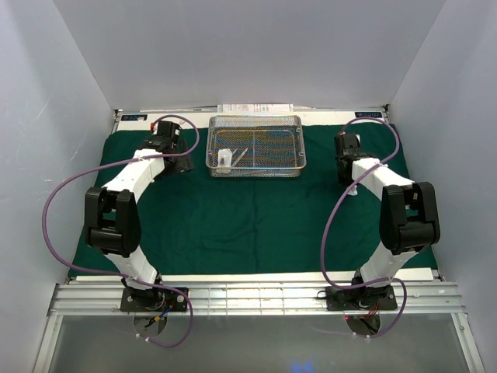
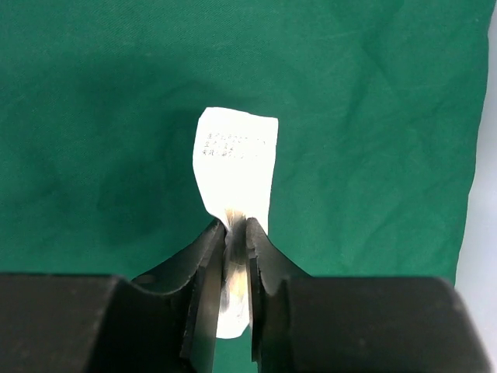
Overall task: Open and lay out the surgical kit
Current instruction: Place the medical item in the surgical kit.
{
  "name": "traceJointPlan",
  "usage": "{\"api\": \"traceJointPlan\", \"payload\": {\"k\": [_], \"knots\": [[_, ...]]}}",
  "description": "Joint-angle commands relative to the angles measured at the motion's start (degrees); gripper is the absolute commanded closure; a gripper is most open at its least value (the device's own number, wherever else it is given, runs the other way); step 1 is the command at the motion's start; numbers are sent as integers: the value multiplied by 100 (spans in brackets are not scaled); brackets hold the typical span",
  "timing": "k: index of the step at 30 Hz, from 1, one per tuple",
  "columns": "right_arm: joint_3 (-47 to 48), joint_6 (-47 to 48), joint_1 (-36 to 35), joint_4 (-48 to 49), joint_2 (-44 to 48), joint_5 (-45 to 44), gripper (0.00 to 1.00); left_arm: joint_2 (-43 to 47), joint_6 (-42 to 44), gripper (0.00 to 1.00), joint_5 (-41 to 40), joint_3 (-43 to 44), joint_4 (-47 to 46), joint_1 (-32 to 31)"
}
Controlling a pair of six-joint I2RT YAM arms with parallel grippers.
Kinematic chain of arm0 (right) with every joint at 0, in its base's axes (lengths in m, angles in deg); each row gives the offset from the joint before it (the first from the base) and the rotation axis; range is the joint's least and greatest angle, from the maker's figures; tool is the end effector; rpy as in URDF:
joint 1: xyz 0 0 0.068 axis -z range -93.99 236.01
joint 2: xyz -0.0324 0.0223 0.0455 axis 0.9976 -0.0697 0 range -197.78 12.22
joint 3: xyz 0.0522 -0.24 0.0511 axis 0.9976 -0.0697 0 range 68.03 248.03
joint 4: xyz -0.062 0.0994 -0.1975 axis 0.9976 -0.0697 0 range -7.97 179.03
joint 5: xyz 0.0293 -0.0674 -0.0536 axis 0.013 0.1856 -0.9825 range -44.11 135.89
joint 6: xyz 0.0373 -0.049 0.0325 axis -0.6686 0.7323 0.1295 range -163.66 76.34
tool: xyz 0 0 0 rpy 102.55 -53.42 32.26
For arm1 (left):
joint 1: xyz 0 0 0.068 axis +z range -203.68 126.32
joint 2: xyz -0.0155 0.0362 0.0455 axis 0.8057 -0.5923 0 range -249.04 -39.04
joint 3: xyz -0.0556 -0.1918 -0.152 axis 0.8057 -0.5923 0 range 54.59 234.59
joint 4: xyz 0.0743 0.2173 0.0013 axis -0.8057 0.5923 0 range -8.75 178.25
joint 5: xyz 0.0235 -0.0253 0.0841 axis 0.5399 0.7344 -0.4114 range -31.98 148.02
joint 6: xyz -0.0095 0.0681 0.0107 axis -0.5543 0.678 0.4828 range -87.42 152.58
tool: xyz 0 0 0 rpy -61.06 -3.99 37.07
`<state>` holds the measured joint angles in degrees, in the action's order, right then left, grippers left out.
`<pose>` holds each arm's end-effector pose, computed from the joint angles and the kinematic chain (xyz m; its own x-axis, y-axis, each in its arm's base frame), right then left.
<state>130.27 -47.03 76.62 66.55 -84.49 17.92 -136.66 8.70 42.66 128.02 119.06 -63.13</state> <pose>0.3235 0.0265 0.1793 -0.8192 -0.0828 -0.5676 0.1568 0.9195 -0.3604 0.3272 -0.0393 0.2076 -0.8108 -0.2607 -0.5241 -0.3199 0.9472 0.0238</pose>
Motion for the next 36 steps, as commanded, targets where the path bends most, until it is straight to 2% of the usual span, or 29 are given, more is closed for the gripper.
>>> {"api": "traceJointPlan", "payload": {"k": [1, 4, 15, 17, 19, 22, 25, 36], "knots": [[-97, 179, 33, 420, -15, -86, 79, 296, -38, 2, -152, -39, -106, 40], [-203, 450, 33, 543, -164, -130, 76, 375, -47, 2, -222, -65, -106, 31], [-722, 1585, 69, 1798, -287, -78, 73, 464, -29, 2, -284, -118, -133, 31], [-678, 1638, 95, 1835, -445, -69, 68, 472, -12, 2, -275, -118, -133, 40], [-634, 1638, 113, 1765, -525, 36, 56, 481, -12, 2, -284, -101, -133, 31], [-669, 1595, 113, 1721, -464, 230, 42, 507, -3, 2, -293, -118, -133, 31], [-748, 1533, 156, 1694, -297, 405, 33, 508, -3, 2, -284, -118, -141, 31], [-213, 997, 183, 1054, 354, 1153, 30, 472, 15, 2, -152, -13, -98, 40]]}}
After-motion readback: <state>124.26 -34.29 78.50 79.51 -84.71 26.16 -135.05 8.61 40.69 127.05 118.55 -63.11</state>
